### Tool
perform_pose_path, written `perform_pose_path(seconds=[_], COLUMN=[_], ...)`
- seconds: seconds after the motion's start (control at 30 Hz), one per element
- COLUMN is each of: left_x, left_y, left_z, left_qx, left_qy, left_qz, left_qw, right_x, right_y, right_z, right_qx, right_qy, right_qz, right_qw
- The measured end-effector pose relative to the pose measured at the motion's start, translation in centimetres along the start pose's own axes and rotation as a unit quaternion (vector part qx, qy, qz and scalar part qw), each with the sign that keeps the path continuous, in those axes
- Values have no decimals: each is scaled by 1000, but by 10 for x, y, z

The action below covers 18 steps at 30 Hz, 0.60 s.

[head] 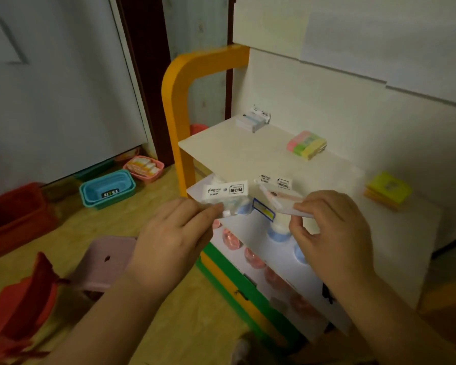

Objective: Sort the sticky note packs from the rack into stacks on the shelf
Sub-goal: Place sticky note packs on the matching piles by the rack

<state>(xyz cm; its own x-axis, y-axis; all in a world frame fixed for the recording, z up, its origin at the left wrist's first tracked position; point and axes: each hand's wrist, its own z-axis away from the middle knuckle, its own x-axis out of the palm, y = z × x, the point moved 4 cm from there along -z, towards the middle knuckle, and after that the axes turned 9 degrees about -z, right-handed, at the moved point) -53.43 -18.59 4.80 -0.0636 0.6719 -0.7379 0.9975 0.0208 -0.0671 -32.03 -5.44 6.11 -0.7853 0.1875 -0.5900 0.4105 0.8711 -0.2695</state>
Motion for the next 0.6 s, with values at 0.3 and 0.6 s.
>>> perform_pose_path(seconds=[0.3, 0.6], left_x=[59, 135], left_y=[-63, -104], left_z=[-68, -151], left_qx=[54, 68], left_qy=[-8, -12], left_qz=[-4, 14], left_qw=[999, 998], right_x=[64, 88], right_y=[51, 110], right_z=[-58, -104], right_qx=[-13, 11], right_qy=[96, 86], right_qz=[-3, 42], right_qw=[995, 995])
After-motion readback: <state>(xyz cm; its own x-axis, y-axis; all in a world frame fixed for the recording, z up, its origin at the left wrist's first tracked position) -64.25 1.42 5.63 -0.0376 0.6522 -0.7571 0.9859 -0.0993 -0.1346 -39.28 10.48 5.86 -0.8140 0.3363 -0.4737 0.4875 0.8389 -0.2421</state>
